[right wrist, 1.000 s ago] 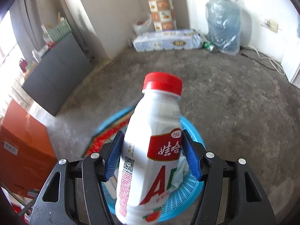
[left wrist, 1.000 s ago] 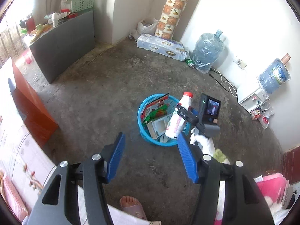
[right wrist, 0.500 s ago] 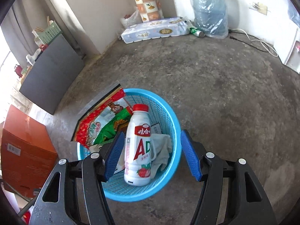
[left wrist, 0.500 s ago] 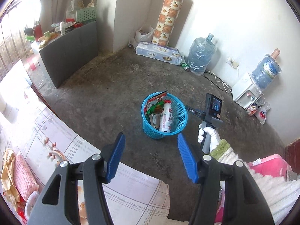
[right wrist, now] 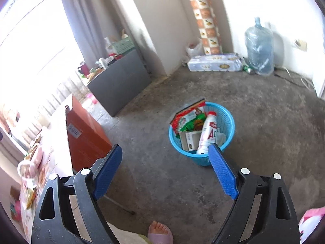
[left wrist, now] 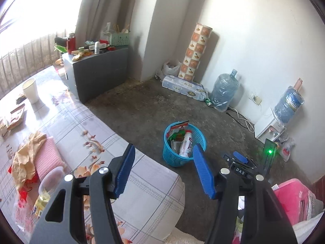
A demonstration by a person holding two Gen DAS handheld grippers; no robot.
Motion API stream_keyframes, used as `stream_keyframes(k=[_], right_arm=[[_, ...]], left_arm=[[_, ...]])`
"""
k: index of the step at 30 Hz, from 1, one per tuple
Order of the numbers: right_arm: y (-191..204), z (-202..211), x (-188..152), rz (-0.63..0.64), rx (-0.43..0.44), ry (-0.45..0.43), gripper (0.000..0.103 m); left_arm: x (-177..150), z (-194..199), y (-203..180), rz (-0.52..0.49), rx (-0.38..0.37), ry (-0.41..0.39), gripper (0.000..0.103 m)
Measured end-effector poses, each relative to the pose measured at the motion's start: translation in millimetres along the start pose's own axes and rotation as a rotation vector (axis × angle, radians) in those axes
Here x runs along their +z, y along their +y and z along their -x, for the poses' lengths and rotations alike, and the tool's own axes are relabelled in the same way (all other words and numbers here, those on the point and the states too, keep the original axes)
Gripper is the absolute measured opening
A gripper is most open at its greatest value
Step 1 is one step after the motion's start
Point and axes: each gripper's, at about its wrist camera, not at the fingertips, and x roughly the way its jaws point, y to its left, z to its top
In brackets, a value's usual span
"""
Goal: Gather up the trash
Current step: 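Move both tools back over the table toward the remaining items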
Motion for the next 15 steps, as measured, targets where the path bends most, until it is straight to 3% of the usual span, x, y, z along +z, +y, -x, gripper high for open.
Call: stream_keyframes(k=[2, 5, 9, 15], right_arm=[[23, 14, 3, 0.072, 0.041, -0.034, 0.095], [50, 35, 7, 0.133, 0.113, -0.085, 0.095], [69, 48, 5, 0.177, 0.208, -0.084, 0.095], [107, 47, -9, 0.229, 0.380, 0.015, 0.095]], left_arm=[[-9, 19, 11, 0.033, 0.026, -0.033, 0.058], [-27, 49, 31, 0.090, 0.086, -0.089, 0.061], [-54, 83, 67, 0.191, 0.178, -0.130, 0.063], [-105, 122, 119, 0.301, 0.339, -0.152, 0.066]])
